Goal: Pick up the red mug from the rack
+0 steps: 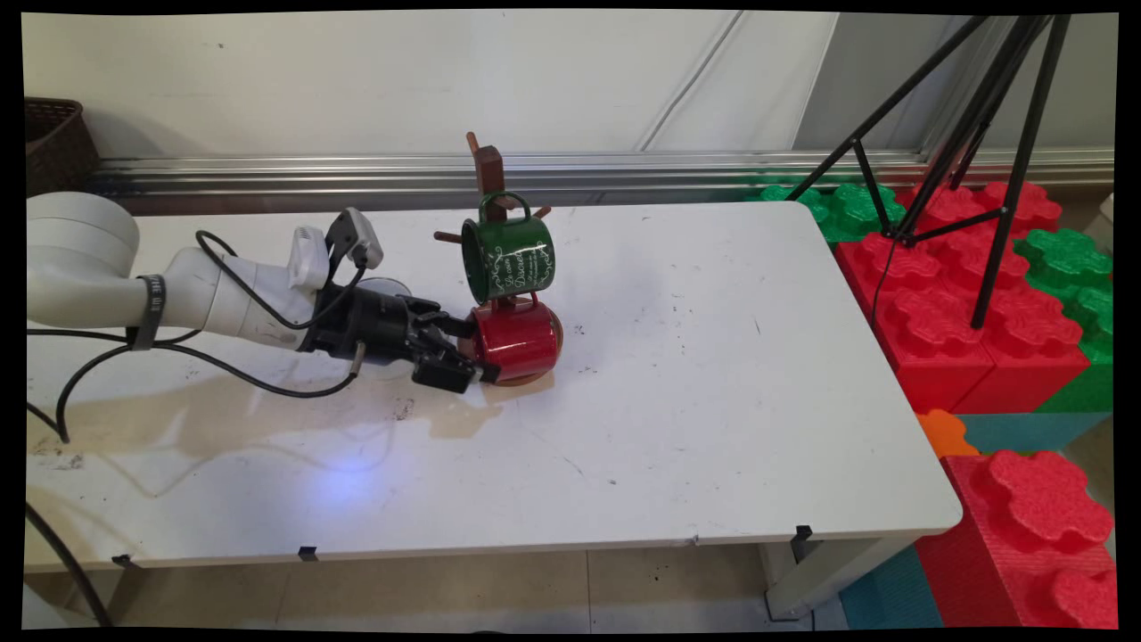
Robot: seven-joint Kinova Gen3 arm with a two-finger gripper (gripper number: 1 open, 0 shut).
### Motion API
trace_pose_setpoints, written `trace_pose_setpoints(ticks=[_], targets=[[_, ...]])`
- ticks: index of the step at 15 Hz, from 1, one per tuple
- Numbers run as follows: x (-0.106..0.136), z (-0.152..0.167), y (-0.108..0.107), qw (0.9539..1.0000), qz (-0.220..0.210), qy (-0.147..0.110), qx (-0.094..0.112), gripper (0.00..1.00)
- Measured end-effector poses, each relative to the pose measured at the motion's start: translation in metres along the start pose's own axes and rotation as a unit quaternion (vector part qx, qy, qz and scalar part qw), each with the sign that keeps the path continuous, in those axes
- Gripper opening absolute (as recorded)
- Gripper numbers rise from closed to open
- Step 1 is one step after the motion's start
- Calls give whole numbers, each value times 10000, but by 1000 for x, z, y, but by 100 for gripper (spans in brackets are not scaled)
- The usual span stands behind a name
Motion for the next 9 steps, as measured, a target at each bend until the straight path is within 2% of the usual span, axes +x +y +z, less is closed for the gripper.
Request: trace_pose_setpoints(ticks=[9], targets=[[-5, 3, -3, 9999, 134, 18, -4, 100]])
